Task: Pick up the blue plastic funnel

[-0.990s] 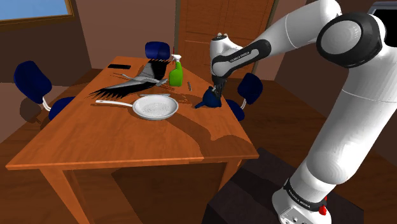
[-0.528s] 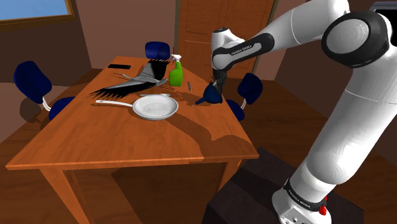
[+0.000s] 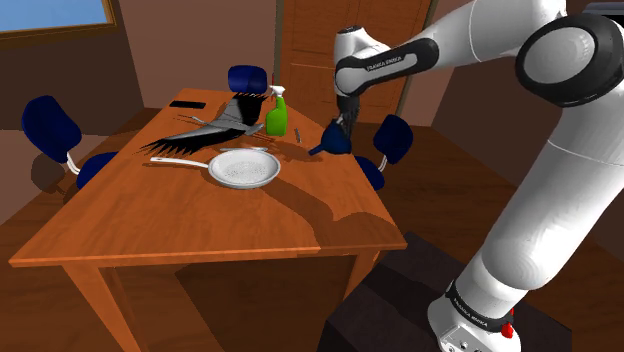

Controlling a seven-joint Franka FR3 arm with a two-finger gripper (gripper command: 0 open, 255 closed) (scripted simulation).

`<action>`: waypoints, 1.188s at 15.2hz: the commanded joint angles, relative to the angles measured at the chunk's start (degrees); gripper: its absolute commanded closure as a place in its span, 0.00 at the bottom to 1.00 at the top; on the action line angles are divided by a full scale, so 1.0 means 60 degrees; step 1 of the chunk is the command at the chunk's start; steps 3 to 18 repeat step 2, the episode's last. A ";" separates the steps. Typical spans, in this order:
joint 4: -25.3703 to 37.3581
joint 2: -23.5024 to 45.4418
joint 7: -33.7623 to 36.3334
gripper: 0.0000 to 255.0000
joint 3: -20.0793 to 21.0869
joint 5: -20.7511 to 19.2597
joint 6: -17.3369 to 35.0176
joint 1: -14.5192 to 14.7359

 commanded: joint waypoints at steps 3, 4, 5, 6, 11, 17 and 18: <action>0.0086 -0.0050 -0.0057 1.00 -0.0005 0.0018 -0.0121 -0.0006; 0.0086 -0.0050 -0.0057 1.00 -0.0005 0.0018 -0.0121 -0.0006; 0.0086 -0.0050 -0.0057 1.00 -0.0005 0.0018 -0.0121 -0.0006; 0.0086 -0.0050 -0.0057 1.00 -0.0005 0.0018 -0.0121 -0.0006; 0.0086 -0.0050 -0.0057 1.00 -0.0005 0.0018 -0.0121 -0.0006; 0.0086 -0.0050 -0.0057 1.00 -0.0005 0.0018 -0.0121 -0.0006; 0.0086 -0.0050 -0.0057 1.00 -0.0005 0.0018 -0.0121 -0.0006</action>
